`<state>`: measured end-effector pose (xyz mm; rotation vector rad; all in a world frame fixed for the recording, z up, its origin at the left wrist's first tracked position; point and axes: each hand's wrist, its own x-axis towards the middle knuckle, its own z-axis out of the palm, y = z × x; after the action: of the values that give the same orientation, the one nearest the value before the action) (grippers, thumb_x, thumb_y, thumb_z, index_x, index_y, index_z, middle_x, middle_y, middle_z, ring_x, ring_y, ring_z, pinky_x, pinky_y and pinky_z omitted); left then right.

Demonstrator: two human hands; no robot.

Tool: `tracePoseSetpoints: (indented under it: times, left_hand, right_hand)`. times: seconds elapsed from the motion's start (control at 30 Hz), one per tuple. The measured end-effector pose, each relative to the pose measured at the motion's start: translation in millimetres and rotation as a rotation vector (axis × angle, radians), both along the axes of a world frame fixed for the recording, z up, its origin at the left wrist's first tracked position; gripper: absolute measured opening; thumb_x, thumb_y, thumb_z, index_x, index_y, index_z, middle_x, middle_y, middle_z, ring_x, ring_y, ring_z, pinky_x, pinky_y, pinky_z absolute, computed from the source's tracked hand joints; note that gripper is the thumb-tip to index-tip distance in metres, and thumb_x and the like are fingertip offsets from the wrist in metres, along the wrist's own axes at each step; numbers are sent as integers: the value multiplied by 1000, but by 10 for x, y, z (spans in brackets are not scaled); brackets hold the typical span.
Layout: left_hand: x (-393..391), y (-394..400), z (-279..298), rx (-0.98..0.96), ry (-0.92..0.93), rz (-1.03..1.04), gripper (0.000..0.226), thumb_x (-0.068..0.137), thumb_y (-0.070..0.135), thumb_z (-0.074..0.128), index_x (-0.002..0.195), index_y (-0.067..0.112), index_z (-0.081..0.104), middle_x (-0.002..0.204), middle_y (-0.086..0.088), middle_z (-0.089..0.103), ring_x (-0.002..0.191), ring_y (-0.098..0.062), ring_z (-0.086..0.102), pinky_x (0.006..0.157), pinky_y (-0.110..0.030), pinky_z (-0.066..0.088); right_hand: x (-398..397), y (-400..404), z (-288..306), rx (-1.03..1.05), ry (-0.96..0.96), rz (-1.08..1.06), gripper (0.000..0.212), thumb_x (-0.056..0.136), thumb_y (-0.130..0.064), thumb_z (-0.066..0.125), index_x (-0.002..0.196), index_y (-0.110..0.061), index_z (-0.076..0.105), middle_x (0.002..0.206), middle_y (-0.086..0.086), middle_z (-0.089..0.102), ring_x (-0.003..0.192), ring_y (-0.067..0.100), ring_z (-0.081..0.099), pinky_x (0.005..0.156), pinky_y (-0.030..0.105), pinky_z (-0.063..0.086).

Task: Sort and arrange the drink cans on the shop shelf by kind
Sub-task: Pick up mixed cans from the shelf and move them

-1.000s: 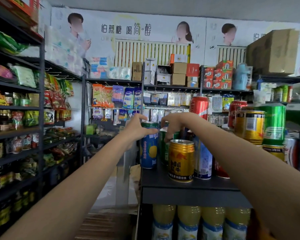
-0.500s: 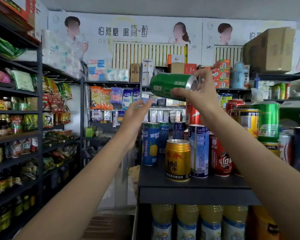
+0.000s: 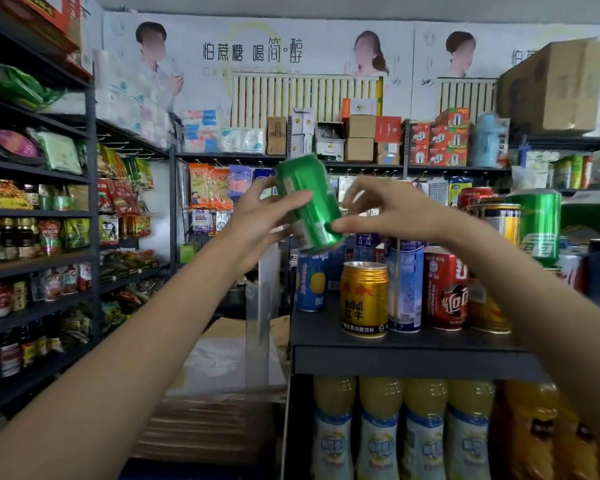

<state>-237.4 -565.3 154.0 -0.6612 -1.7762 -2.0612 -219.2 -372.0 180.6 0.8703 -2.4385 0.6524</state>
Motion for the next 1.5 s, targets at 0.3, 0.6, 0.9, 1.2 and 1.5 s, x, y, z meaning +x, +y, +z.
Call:
tracePoseSetpoints:
  times: [0.3, 0.6, 0.9, 1.2, 1.5]
  left_hand:
    - [-164, 68, -457, -477, -95, 171, 66, 68, 16, 78, 124, 15, 42, 110, 4, 53, 103, -12, 50, 88, -31, 43]
    - [-380, 197, -681, -533, -38, 443, 66, 64, 33, 82, 108, 23, 33, 106, 6, 45, 100, -15, 48, 87, -34, 43]
    - [-532, 337, -774, -598, -15, 591, 81, 59, 49, 81, 114, 21, 29, 117, -4, 49, 108, -22, 51, 89, -42, 46]
    - [-466, 459, -783, -645, -19, 698, 85, 64, 51, 76, 125, 17, 28, 125, -11, 39, 118, -28, 40, 94, -37, 38]
    - [-396, 515, -752, -582, -23, 680, 90, 69, 54, 70, 137, 19, 23, 136, -12, 27, 129, -28, 27, 102, -39, 31]
  right_hand:
    - [-303, -10, -35, 726, -255, -261, 72, 74, -34, 74, 136, -26, 38, 137, 1, 45, 127, 24, 43, 105, 43, 35]
    - [-643, -145, 94, 688, -273, -312, 75, 71, -35, 78, 129, -16, 36, 127, 3, 45, 113, 25, 45, 99, 45, 41]
    - [-976, -244, -39, 732, -231, -445, 89, 71, -39, 77, 140, -11, 27, 144, 10, 38, 127, 32, 41, 102, 45, 39]
    - [-572, 229, 366, 610, -201, -425, 63, 80, -41, 66, 133, -17, 42, 142, 8, 41, 129, 29, 41, 109, 47, 32]
    - [-563, 364, 137, 389, -149, -391, 52, 78, -53, 62, 108, -11, 58, 125, 5, 54, 115, 23, 50, 99, 39, 39]
